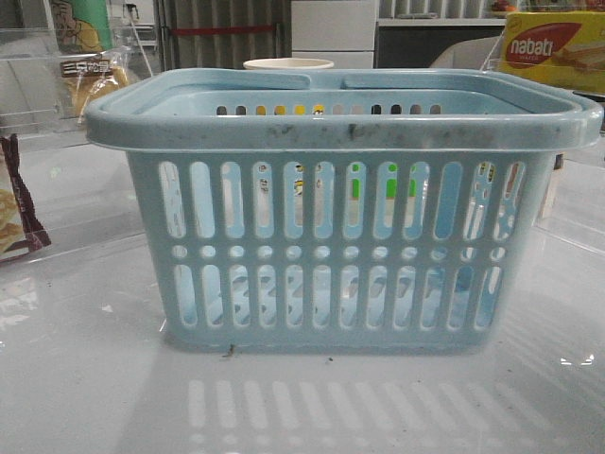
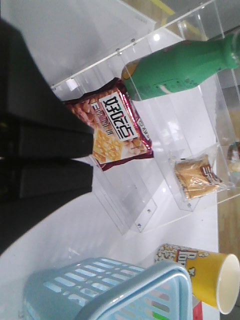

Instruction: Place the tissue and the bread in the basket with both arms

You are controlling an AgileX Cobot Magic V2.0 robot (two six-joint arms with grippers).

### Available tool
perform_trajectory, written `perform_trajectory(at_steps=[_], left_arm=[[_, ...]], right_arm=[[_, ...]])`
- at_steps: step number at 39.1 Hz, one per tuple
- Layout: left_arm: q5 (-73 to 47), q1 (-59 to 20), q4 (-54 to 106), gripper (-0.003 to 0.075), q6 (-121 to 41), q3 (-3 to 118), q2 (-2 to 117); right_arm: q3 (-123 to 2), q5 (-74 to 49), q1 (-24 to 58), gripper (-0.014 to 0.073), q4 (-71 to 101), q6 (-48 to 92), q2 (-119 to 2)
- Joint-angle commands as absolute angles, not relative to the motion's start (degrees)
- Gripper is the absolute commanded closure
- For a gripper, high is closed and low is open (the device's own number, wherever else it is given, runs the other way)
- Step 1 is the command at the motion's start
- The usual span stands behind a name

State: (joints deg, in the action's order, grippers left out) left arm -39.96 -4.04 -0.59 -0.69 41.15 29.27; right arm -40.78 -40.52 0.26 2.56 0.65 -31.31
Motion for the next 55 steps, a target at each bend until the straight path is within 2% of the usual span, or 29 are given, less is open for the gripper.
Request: perform_trajectory(at_steps=[1,9,12,15,19,21,23,31,41,55], left_arm=[[-36.55,-4.36,-0.42,0.0629,-0.78,43.01,31.54],[-36.91,-4.36,-0.55,0.0628,-0.78,43.01,33.51],[-36.79,-4.36,-0.86,0.0587,-0.78,43.01,33.94],[-36.68,-4.36,-0.94,0.0489,-0.78,43.01,34.18],[-36.59,-4.36,-0.94,0.0291,-0.78,43.01,34.18],[-36.59,-4.36,-0.94,0.0223,-0.78,43.01,34.18],[-36.47,-4.36,-0.94,0.0195,-0.78,43.01,34.18],[-36.47,-4.36,-0.94,0.0257,-0.78,43.01,34.18],[-36.47,-4.36,-0.94,0.0322,-0.78,43.01,34.18],[-36.47,-4.36,-0.94,0.0342,-0.78,43.01,34.18]], right_arm=[[-42.74,-36.92,0.18,0.0539,1.91,0.75,-33.82],[-42.74,-37.73,0.18,0.0533,1.83,0.75,-36.99],[-42.74,-38.08,0.18,0.0508,1.57,0.81,-37.74],[-42.74,-38.33,0.18,0.0401,1.3,1.12,-38.36],[-42.74,-38.33,0.18,0.0197,0.0,1.24,-39.15],[-42.74,-38.4,0.18,0.0088,-0.85,1.24,-39.87],[-42.74,-38.59,0.18,0.0023,-1.56,1.24,-40.53],[-46.35,-39.95,0.18,0.0022,-8.74,-2.6,-50.03],[-65.62,-47.42,-4.04,0.0022,-14.3,-5.0,-69.47],[-81.84,-50.07,-4.87,0.0022,-14.42,-4.61,-87.58]])
